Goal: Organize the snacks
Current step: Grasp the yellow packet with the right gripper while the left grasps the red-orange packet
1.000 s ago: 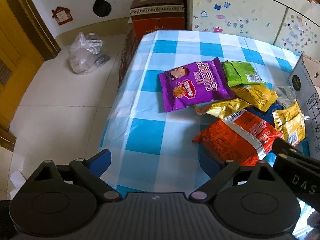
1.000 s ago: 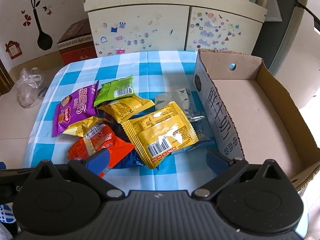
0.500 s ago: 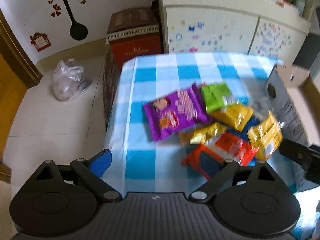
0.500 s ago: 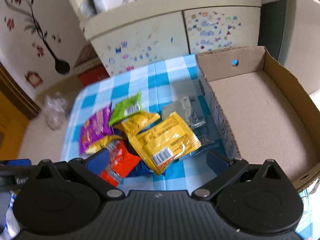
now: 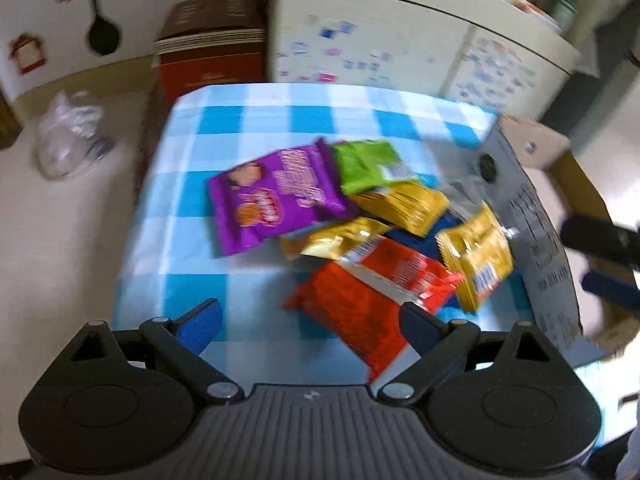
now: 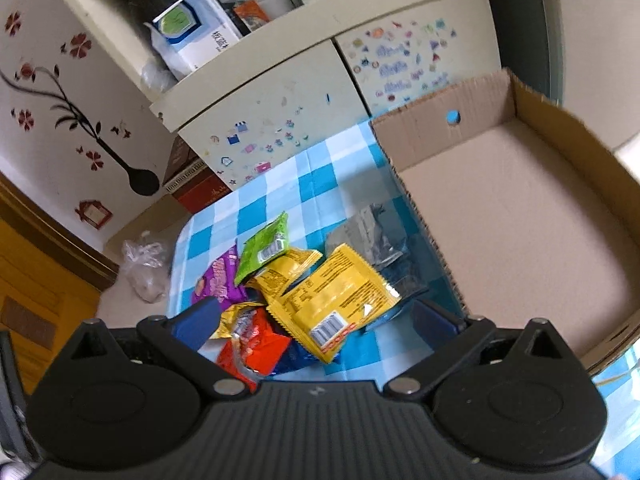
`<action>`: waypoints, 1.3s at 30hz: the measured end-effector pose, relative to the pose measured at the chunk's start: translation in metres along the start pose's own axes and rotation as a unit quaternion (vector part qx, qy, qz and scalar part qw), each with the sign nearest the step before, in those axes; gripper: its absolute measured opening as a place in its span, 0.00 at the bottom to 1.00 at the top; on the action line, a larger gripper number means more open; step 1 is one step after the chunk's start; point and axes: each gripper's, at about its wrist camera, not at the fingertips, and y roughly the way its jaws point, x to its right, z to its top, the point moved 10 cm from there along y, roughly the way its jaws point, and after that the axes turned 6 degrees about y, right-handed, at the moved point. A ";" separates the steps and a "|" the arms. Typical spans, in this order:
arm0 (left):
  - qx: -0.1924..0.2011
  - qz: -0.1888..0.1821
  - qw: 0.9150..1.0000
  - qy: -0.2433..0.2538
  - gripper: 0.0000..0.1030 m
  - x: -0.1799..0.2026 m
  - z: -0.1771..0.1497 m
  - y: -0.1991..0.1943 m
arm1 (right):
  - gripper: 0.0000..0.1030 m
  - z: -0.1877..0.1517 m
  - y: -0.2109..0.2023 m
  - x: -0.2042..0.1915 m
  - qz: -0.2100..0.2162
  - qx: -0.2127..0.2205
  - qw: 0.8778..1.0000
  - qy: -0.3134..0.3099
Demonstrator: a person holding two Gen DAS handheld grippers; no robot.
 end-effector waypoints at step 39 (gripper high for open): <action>-0.004 -0.004 1.000 -0.002 0.89 0.011 -0.005 0.045 | 0.58 -0.019 0.093 0.019 -0.037 -0.068 0.988 0.133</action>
